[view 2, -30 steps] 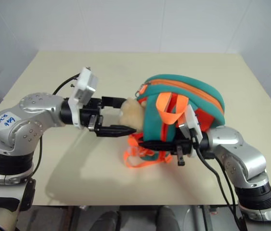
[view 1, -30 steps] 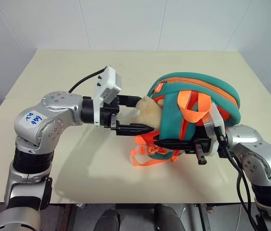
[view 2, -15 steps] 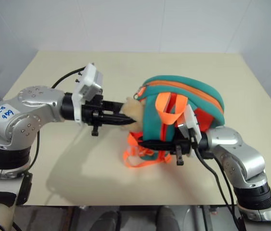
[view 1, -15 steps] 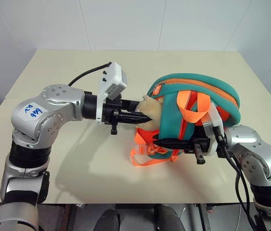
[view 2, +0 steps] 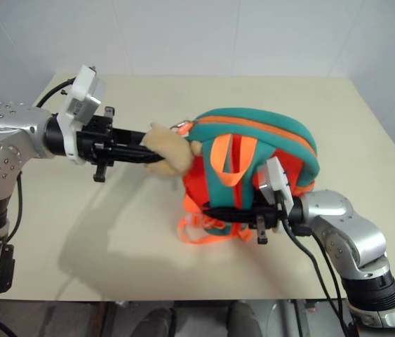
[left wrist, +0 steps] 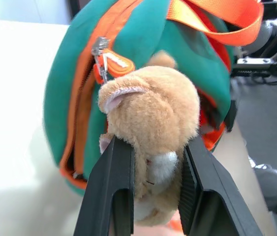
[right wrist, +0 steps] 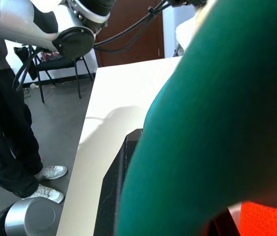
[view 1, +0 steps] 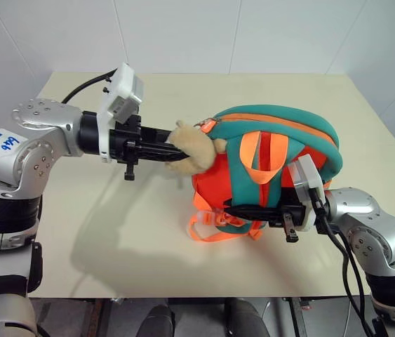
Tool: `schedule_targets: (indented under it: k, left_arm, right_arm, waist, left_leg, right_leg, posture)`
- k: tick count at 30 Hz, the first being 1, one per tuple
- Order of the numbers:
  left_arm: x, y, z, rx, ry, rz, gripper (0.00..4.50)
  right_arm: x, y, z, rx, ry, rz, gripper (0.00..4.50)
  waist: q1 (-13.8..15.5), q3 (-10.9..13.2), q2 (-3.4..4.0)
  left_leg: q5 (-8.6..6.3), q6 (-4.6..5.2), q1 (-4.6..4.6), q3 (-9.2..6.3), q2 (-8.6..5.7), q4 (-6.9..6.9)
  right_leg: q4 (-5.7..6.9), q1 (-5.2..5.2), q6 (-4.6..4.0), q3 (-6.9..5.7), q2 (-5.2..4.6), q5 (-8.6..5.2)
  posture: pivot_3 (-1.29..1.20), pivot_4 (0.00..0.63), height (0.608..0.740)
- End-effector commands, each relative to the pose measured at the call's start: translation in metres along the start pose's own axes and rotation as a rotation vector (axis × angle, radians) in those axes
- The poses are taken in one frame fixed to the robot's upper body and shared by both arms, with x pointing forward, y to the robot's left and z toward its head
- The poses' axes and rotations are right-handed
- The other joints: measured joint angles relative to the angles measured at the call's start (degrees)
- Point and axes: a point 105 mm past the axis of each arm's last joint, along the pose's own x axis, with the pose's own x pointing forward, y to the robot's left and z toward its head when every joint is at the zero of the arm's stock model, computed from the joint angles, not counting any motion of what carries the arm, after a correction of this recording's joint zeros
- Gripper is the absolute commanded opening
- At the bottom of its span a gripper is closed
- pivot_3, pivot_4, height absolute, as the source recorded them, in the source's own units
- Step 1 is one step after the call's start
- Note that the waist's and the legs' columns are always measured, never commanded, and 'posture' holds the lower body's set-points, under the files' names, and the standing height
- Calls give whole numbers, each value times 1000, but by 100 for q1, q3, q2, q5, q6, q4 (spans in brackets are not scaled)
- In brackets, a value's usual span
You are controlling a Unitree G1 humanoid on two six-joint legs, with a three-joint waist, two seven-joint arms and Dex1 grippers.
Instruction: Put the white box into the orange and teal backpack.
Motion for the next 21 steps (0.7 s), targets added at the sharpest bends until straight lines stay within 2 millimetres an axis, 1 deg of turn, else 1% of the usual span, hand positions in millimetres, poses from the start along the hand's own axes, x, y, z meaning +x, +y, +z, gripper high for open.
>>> schedule_targets:
  k: [1, 5, 7, 10, 12, 13, 15, 21]
  left_arm:
    - [-23, 18, 6, 54, 22, 95, 707]
    - [-30, 31, -6, 32, 55, 94, 705]
    - [-32, 32, -11, 18, 73, 71, 694]
    - [-33, 34, -27, -10, 134, 32, 693]
    - [-32, 35, -34, -31, 145, 6, 691]
    - [-29, 36, -46, -59, 176, -13, 691]
    - [-25, 38, -64, -95, 223, -43, 691]
    - [-14, 39, -99, -152, 339, -109, 689]
  right_arm:
    - [-1, 6, 11, -59, -18, 14, 539]
    - [-1, 6, 11, -57, -19, 13, 539]
    - [-1, 5, 11, -56, -19, 11, 539]
    - [-1, 5, 11, -56, -20, 7, 539]
    - [-1, 5, 11, -56, -21, 6, 539]
    - [-1, 4, 11, -57, -21, 4, 539]
    - [-1, 4, 11, -59, -21, 2, 539]
    - [-1, 3, 11, -61, -20, 1, 539]
  waist:
    - [5, 0, 0]
    - [8, 0, 0]
    - [6, 0, 0]
    - [2, 0, 0]
    - [0, 0, 0]
    - [-7, 0, 0]
    - [6, 0, 0]
    - [0, 0, 0]
  left_leg:
    - [0, 0, 0, 0, 0, 0]
    - [0, 0, 1, 1, 0, 1]
    - [0, 0, 0, 2, 0, 1]
    - [0, 0, 0, 3, 0, 0]
    - [0, 0, 0, 4, 0, 0]
    - [0, 0, 0, 4, 0, 0]
    - [-1, 2, 2, 5, 3, 0]
    - [-4, 7, 1, 6, 3, 7]
  right_leg:
    - [0, 0, 0, 0, 0, 0]
    - [1, 1, 0, 0, 0, 0]
    - [1, 1, 0, -1, 1, 0]
    - [0, 0, 0, 0, 1, 0]
    - [1, 0, 0, 0, 1, 0]
    - [1, 0, 0, 0, 1, 0]
    - [2, 0, 0, 0, 3, 0]
    - [10, 0, 0, 0, 4, 0]
  posture:
    - [0, 150, 740]
    - [0, 150, 740]
    - [0, 150, 740]
    - [0, 150, 740]
    - [0, 150, 740]
    - [0, 150, 740]
    - [0, 150, 740]
    - [0, 150, 740]
